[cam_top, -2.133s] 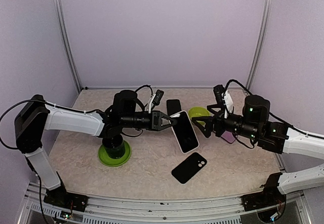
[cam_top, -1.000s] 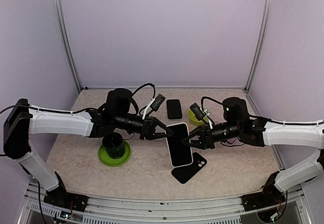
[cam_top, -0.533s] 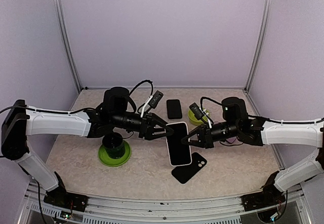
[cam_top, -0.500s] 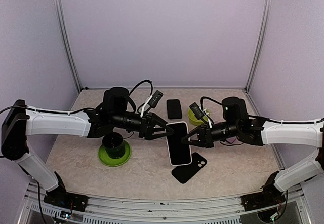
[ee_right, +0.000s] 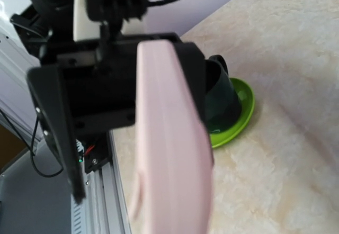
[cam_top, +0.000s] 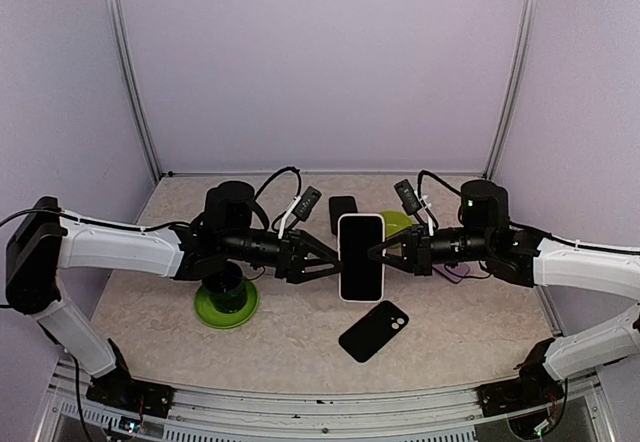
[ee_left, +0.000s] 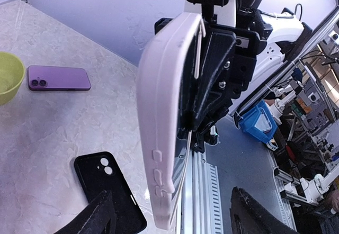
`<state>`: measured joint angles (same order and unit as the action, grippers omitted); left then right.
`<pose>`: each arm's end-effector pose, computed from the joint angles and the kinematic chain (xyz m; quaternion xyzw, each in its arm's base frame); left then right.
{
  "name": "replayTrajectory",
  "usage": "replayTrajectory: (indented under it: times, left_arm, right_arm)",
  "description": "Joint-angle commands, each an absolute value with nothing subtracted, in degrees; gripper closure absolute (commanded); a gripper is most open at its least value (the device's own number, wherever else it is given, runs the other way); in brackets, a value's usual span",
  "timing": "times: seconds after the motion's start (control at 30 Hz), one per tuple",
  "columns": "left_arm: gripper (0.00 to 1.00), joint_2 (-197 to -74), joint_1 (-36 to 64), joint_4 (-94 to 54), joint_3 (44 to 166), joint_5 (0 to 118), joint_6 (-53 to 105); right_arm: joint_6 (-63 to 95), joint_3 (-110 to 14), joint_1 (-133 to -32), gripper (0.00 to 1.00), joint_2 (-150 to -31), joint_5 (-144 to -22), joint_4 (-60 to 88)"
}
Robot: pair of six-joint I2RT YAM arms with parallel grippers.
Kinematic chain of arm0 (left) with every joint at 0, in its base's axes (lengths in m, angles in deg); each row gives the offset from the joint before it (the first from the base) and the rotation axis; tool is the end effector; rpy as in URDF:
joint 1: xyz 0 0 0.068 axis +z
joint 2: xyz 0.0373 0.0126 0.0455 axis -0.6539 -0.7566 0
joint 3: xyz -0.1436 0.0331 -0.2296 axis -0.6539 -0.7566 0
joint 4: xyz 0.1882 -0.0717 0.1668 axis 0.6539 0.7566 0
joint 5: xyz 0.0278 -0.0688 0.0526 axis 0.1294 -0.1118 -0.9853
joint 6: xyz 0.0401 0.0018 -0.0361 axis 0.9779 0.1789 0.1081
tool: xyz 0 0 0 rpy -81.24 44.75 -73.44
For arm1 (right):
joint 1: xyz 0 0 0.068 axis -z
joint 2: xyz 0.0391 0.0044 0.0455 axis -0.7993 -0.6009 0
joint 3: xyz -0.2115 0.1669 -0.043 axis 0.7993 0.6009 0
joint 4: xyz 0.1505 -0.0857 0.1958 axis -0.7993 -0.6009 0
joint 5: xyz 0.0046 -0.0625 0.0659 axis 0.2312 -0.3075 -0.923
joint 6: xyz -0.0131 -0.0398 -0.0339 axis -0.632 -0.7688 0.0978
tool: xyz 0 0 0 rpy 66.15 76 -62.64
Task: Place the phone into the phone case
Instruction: Pass from the left arm to the right, then pass from the right arm to the left
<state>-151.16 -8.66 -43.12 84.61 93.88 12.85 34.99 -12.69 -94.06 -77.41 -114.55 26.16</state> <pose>0.2081 -0.2811 0.2467 0.3805 0.6641 -0.5764 0.2863 0.1843 0.1901 0.2704 -0.2996 0.7187 0.5365 0.3255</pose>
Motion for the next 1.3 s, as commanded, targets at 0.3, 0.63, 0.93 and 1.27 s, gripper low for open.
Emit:
replayTrajectory:
  times: [0.3, 0.63, 0.93, 1.27]
  left_arm:
    - [0.66, -158.4, -9.6, -44.7, 91.9, 95.5, 10.5]
    - [1.0, -159.5, -9.3, -44.2, 93.8, 94.6, 8.5]
    - [1.0, -159.7, -6.2, -43.0, 95.7, 94.4, 5.7]
    - [1.0, -160.8, 2.0, -32.6, 102.4, 95.3, 4.5]
  right_arm:
    - [36.0, -11.9, -93.6, 1.0, -76.8, -113.6, 31.0]
    - [35.2, -11.8, -93.5, 1.0, -76.8, -110.8, 30.8]
    - [33.3, -12.5, -92.7, 0.42, -76.1, -106.1, 25.7]
    - [31.0, -11.6, -90.3, 0.16, -72.4, -98.1, 18.6]
